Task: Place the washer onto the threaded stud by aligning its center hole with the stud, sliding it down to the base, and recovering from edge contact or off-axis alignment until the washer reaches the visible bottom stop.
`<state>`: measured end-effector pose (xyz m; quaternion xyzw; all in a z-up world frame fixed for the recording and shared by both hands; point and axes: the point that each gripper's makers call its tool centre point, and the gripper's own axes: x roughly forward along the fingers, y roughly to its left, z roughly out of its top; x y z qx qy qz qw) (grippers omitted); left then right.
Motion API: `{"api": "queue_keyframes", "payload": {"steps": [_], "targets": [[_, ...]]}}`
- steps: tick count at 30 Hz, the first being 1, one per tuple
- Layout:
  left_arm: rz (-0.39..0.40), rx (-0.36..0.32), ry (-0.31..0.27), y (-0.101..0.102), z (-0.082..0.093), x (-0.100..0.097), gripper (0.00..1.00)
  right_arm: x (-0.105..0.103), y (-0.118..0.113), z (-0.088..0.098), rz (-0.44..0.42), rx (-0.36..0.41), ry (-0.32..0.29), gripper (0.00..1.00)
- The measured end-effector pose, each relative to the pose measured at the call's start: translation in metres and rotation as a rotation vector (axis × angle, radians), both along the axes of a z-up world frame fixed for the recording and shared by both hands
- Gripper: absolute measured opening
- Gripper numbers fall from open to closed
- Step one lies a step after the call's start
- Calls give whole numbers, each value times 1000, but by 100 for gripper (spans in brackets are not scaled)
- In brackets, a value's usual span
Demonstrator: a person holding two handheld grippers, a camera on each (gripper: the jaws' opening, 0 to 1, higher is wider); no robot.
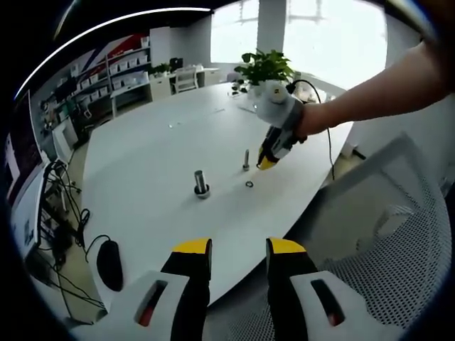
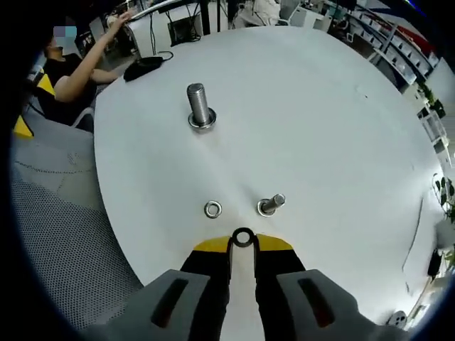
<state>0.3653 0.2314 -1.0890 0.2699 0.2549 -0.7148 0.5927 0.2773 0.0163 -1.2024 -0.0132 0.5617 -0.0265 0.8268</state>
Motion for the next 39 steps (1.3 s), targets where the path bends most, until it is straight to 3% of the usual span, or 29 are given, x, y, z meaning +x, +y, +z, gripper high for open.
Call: {"api": "queue_keyframes", "payload": {"steps": [9, 21, 39], "targets": [[0, -5, 3, 0, 1, 0, 29, 13, -14, 21, 63, -60, -47, 14], [-5, -6, -7, -1, 1, 0, 28, 24, -26, 30, 102, -143, -99, 14], [4, -2, -1, -1, -1, 1, 28, 25, -30, 18, 118, -138, -48, 14]]}}
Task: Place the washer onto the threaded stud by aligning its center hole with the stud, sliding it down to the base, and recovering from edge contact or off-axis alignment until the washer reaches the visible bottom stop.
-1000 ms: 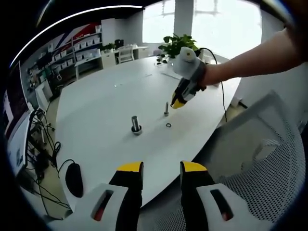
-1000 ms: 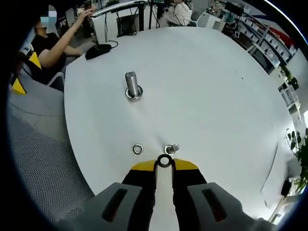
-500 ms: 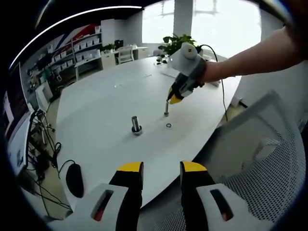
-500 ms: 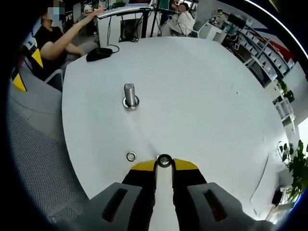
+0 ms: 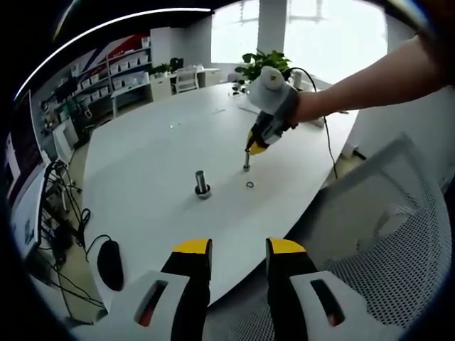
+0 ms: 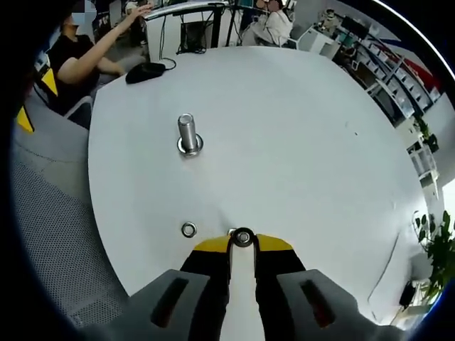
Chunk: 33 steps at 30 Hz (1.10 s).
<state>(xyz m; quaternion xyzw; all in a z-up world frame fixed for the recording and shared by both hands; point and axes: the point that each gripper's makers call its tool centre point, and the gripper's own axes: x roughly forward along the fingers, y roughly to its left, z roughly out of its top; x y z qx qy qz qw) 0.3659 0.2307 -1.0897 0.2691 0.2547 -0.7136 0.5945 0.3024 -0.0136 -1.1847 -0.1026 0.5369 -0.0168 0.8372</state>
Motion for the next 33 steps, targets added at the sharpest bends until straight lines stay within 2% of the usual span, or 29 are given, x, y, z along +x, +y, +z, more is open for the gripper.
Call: {"api": "queue_keyframes", "payload": {"steps": [7, 13, 25, 27, 33], "targets": [[0, 7, 3, 0, -2, 0, 28, 1, 0, -9, -4, 23, 18, 14], [4, 11, 6, 1, -2, 1, 28, 1, -1, -24, -4, 42, 42, 14], [14, 23, 9, 1, -5, 2, 28, 0, 1, -35, -6, 67, 79, 14], [14, 25, 10, 1, -5, 2, 28, -1, 1, -42, -3, 73, 87, 14], [16, 28, 7, 1, -6, 2, 28, 0, -2, -43, -4, 71, 93, 15]]}}
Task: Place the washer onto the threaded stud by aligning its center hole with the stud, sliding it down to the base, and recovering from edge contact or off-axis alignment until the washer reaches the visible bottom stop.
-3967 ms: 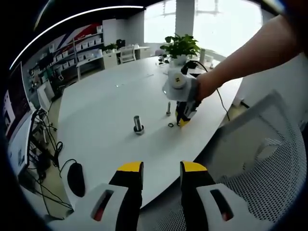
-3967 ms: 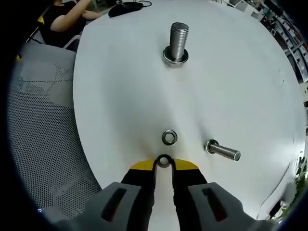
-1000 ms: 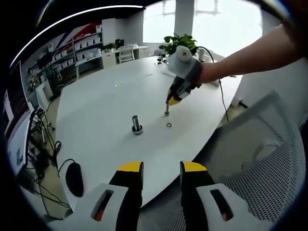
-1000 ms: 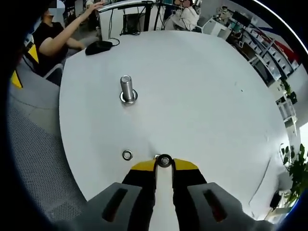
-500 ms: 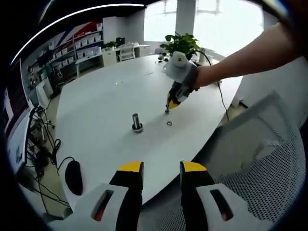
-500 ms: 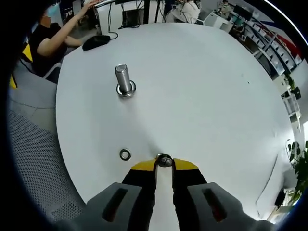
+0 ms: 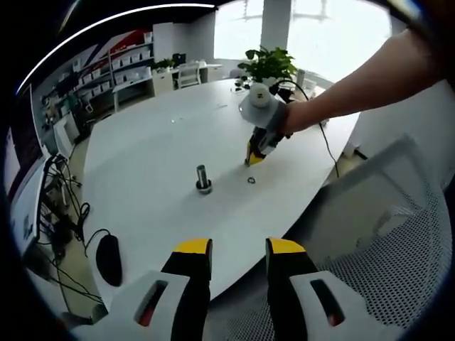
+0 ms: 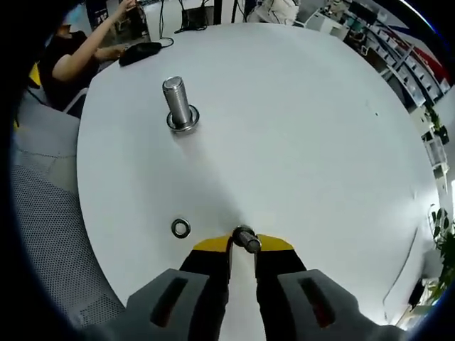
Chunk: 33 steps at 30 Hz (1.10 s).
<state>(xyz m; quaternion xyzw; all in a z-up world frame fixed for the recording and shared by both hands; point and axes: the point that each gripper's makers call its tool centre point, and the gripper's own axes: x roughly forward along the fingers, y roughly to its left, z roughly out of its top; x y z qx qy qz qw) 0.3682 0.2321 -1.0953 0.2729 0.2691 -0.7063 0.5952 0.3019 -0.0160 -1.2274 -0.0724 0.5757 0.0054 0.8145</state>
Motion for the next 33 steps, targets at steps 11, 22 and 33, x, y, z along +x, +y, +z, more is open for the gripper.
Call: {"api": "queue_keyframes", "payload": {"steps": [11, 22, 33], "targets": [[-5, 2, -3, 0, -1, -1, 28, -6, -1, -6, -16, 6, 7, 16], [-14, -2, -7, 0, -1, -1, 28, -21, 1, -2, -44, -11, -1, 21], [-16, -11, -10, 0, 3, -2, 28, -30, 19, -4, -84, 21, -13, 25]]}}
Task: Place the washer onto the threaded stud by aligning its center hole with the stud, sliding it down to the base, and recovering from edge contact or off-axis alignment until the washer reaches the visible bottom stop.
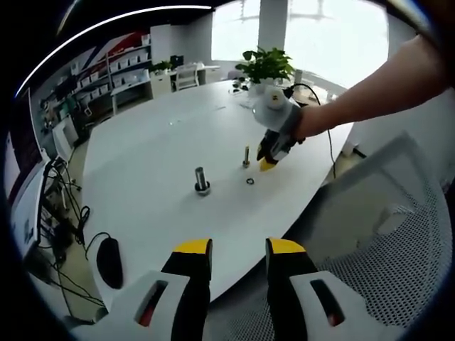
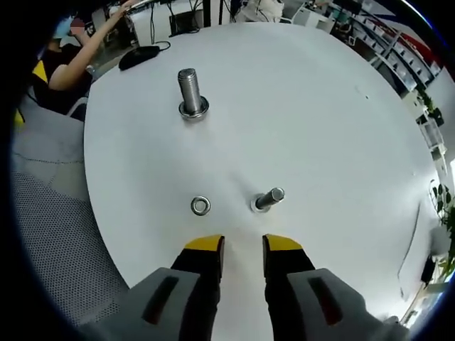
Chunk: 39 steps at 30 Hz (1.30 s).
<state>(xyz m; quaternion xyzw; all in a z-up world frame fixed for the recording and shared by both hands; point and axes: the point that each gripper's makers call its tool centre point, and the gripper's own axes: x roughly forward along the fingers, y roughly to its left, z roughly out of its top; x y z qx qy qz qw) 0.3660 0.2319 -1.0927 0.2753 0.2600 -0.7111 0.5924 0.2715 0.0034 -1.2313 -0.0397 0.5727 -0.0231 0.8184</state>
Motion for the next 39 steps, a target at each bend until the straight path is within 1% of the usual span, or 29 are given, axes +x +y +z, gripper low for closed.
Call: {"api": "queue_keyframes", "payload": {"steps": [7, 8, 12, 16, 19, 23, 28, 32, 35, 39], "targets": [[-1, -4, -5, 0, 1, 1, 28, 9, 24, -3, 2, 33, -15, 25], [-1, -4, -4, 0, 1, 1, 28, 16, 23, -4, 3, 44, -23, 25], [4, -8, -2, 0, 1, 2, 28, 19, 27, -6, -16, 66, -35, 25], [6, -10, -1, 0, 1, 2, 28, 22, 33, -7, 10, 53, -25, 25], [7, -11, -2, 0, 2, 2, 28, 24, 35, -6, 11, 54, -27, 24], [10, -13, 3, -1, 2, 3, 28, 26, 41, -7, 25, 69, -19, 22], [10, -13, 4, -1, 2, 3, 28, 35, 42, -7, 41, 79, -18, 21], [12, -12, 5, -1, 1, 3, 28, 33, 37, -11, 68, 82, -5, 21], [12, -11, 6, -2, 1, 3, 28, 31, 39, -11, 109, 86, 19, 21], [11, -10, 1, -1, 1, 2, 28, 35, 38, -11, 120, 101, 49, 21]]}}
